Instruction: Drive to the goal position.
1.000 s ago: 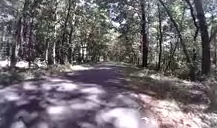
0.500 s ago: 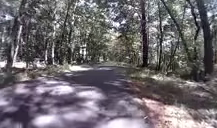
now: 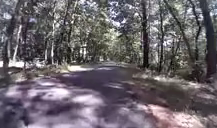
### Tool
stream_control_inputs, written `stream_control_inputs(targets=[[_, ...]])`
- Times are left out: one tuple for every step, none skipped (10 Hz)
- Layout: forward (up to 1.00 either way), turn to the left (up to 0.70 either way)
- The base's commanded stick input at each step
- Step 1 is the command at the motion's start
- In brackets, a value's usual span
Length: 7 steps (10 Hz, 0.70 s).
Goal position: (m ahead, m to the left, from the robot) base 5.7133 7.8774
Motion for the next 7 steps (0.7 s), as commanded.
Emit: stream_control_inputs(targets=[[0.45, 0.0], [0.45, 0.0], [0.45, 0.0], [0.45, 0.0], [0.45, 0.0], [0.45, 0.0], [0.45, 0.0]])
